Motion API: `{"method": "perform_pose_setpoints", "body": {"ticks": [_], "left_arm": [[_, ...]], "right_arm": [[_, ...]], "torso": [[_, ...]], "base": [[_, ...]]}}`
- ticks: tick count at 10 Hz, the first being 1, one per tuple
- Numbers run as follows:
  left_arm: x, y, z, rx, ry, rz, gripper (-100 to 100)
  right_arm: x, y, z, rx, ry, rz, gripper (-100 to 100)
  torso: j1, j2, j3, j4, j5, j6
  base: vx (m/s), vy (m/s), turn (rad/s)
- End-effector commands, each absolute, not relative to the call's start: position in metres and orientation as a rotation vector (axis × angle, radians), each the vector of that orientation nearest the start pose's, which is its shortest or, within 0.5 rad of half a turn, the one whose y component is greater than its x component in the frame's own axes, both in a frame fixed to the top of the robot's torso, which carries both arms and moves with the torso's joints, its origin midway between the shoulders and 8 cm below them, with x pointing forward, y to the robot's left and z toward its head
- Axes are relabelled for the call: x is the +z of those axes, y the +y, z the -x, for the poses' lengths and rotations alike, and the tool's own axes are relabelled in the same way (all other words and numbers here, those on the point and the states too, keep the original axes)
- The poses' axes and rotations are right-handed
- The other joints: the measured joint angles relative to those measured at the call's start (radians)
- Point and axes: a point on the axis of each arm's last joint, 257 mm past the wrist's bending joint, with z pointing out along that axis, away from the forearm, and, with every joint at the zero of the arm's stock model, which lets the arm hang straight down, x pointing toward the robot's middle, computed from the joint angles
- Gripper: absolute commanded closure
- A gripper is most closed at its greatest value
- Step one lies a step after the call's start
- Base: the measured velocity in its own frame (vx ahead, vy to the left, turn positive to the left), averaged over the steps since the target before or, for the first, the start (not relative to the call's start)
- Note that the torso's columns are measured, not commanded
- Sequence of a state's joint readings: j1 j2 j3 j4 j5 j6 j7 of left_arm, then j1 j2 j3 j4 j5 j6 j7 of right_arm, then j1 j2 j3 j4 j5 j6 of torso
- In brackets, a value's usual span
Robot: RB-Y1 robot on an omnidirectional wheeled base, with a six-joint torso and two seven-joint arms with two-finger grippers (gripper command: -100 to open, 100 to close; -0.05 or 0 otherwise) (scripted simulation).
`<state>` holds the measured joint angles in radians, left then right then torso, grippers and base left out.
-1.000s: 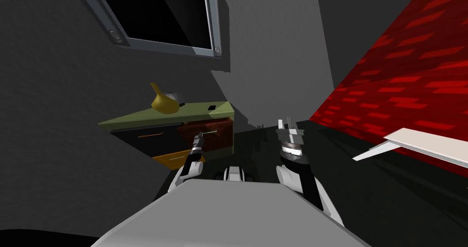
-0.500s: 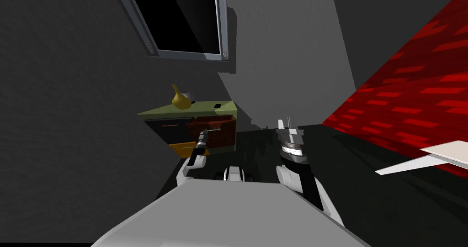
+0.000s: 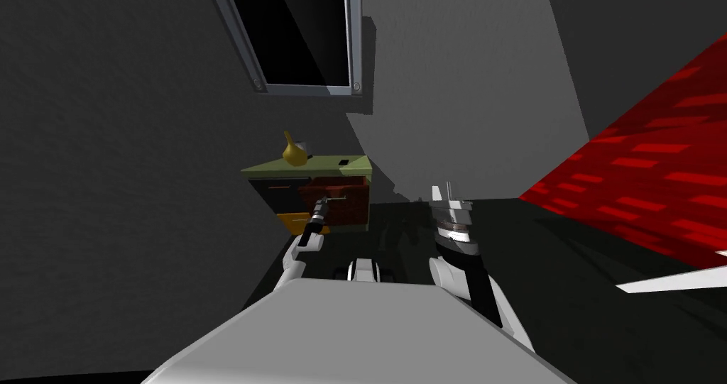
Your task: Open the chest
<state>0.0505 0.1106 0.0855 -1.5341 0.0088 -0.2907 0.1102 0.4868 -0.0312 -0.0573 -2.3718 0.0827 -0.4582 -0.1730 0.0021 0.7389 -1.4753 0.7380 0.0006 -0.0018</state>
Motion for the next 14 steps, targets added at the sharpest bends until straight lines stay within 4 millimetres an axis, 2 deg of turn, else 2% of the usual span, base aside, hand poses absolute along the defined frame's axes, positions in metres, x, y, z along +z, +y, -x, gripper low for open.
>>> {"method": "perform_pose_setpoints", "body": {"ticks": [1,2,4,8,9,10,12,13,14], "left_arm": [[-0.189,0.297,-0.528,-1.258,1.017,1.070,100],[-0.187,0.295,-0.542,-1.268,1.018,1.064,-100],[-0.192,0.293,-0.548,-1.267,1.027,1.072,-100],[-0.182,0.287,-0.583,-1.283,1.028,1.056,-100],[-0.189,0.287,-0.585,-1.278,1.038,1.067,-100],[-0.179,0.288,-0.595,-1.284,1.027,1.051,-100],[-0.185,0.285,-0.603,-1.281,1.042,1.065,-100],[-0.176,0.285,-0.613,-1.286,1.034,1.053,-100],[-0.180,0.282,-0.620,-1.284,1.045,1.062,-100]], "right_arm": [[0.061,-0.279,-0.331,1.371,0.601,-0.592,0],[0.061,-0.279,-0.331,1.371,0.601,-0.592,0],[0.061,-0.279,-0.331,1.371,0.601,-0.592,0],[0.061,-0.279,-0.331,1.371,0.601,-0.592,0],[0.061,-0.279,-0.331,1.371,0.601,-0.592,0],[0.061,-0.279,-0.331,1.371,0.601,-0.592,0],[0.061,-0.279,-0.331,1.371,0.601,-0.592,0],[0.061,-0.279,-0.331,1.371,0.601,-0.592,0],[0.061,-0.279,-0.331,1.371,0.601,-0.592,0]], "torso": [[0.002,0.001,0.001,0.000,0.000,-0.004],[0.002,-0.002,-0.001,0.001,0.000,-0.001],[-0.001,-0.002,-0.001,0.000,0.000,0.002],[-0.003,0.000,0.000,0.000,-0.001,0.002],[-0.003,0.000,0.000,0.000,-0.001,0.002],[-0.002,-0.002,-0.001,0.000,0.000,0.002],[-0.002,-0.001,-0.001,0.000,-0.001,0.002],[-0.002,-0.003,-0.002,0.000,-0.001,0.002],[-0.002,-0.001,-0.001,0.000,-0.001,0.002]], "base": [[-0.070,-0.030,0.040],[-0.074,-0.009,0.018],[-0.050,0.006,0.011],[-0.064,-0.005,0.020],[-0.046,0.000,-0.004],[-0.070,-0.002,0.021],[-0.048,0.003,0.009],[-0.048,0.004,0.025],[-0.059,-0.004,0.014]]}}
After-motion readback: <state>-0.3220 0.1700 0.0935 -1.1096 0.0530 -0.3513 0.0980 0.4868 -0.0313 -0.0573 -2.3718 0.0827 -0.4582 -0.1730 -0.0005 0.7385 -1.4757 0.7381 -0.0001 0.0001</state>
